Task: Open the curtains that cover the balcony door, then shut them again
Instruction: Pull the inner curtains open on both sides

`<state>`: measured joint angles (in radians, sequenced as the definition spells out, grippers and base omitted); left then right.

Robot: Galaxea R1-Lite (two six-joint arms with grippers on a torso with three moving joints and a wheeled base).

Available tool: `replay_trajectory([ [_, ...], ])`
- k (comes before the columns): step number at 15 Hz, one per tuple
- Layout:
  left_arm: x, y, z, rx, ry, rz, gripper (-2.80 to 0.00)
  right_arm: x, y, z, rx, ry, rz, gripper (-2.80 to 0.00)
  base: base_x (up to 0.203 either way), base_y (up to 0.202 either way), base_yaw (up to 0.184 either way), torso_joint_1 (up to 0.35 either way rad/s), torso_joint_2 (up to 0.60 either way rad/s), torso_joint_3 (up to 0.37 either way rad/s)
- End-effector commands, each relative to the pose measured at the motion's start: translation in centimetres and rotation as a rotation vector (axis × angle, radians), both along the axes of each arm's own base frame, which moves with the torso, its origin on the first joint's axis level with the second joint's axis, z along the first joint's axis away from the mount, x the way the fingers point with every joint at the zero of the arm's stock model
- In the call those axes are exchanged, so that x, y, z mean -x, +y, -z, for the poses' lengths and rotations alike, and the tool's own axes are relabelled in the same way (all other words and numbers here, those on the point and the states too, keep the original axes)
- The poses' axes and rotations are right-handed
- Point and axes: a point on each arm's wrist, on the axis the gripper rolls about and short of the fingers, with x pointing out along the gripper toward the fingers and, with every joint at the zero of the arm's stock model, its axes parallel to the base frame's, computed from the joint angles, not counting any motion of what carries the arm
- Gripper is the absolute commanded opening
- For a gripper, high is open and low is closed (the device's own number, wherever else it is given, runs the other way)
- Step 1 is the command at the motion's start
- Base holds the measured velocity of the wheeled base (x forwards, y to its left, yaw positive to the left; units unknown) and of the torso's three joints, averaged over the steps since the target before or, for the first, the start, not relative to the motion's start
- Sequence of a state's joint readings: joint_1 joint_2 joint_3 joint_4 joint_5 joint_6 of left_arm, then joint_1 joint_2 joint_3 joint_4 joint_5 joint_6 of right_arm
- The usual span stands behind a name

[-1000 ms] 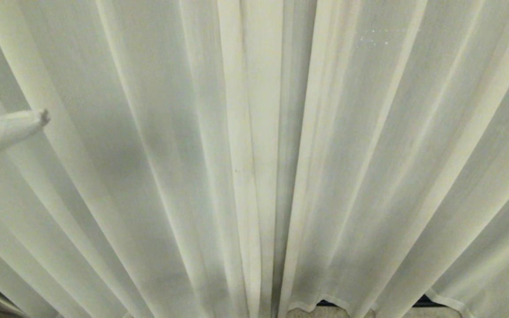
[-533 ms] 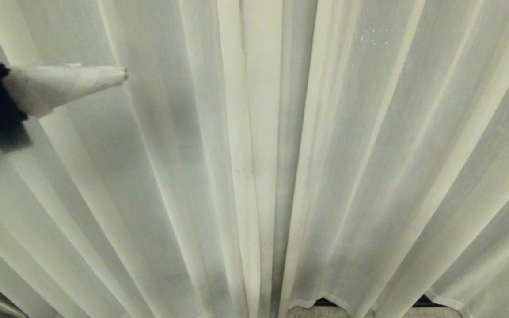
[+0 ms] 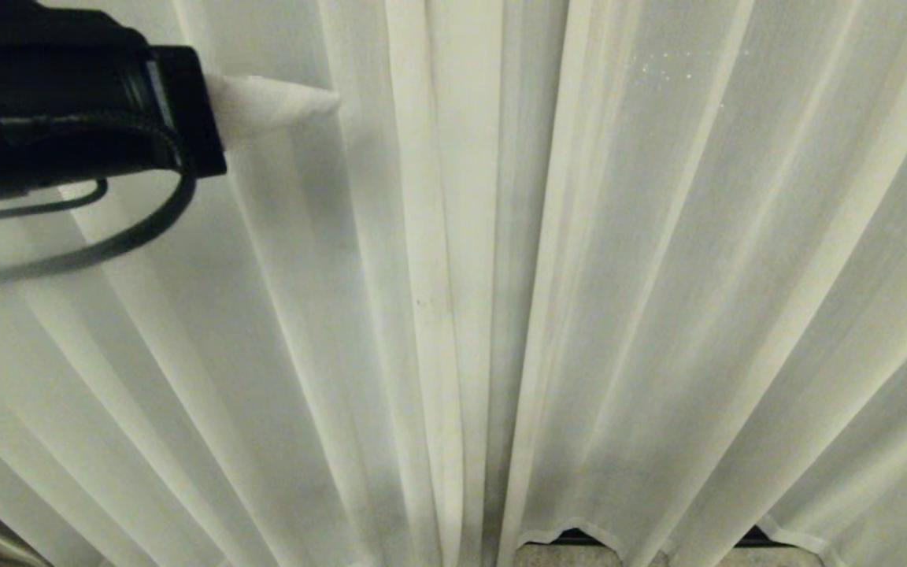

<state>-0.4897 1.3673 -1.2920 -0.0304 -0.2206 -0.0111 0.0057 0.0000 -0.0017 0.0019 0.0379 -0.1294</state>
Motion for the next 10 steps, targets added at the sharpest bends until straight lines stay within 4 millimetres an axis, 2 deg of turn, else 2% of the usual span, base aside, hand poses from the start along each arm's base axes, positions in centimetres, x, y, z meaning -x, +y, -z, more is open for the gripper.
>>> replay_trajectory([
  [1,-1.9,-1.3,0.6,-0.015,0.031,0.012,0.00,0.0,0.0,0.0,0.001,0.003,-0.001,-2.80,0.000,0.000,0.000,0.000,0.00,0.000],
  [7,-3.5,-2.3,0.6,-0.017,0.035,0.017,0.00,0.0,0.0,0.0,0.001,0.002,-0.001,-2.80,0.000,0.000,0.000,0.000,0.00,0.000],
  [10,-4.9,-3.5,0.2,-0.016,0.026,0.026,0.00,0.0,0.0,0.0,0.001,0.001,-0.001,-2.80,0.000,0.000,0.000,0.000,0.00,0.000],
])
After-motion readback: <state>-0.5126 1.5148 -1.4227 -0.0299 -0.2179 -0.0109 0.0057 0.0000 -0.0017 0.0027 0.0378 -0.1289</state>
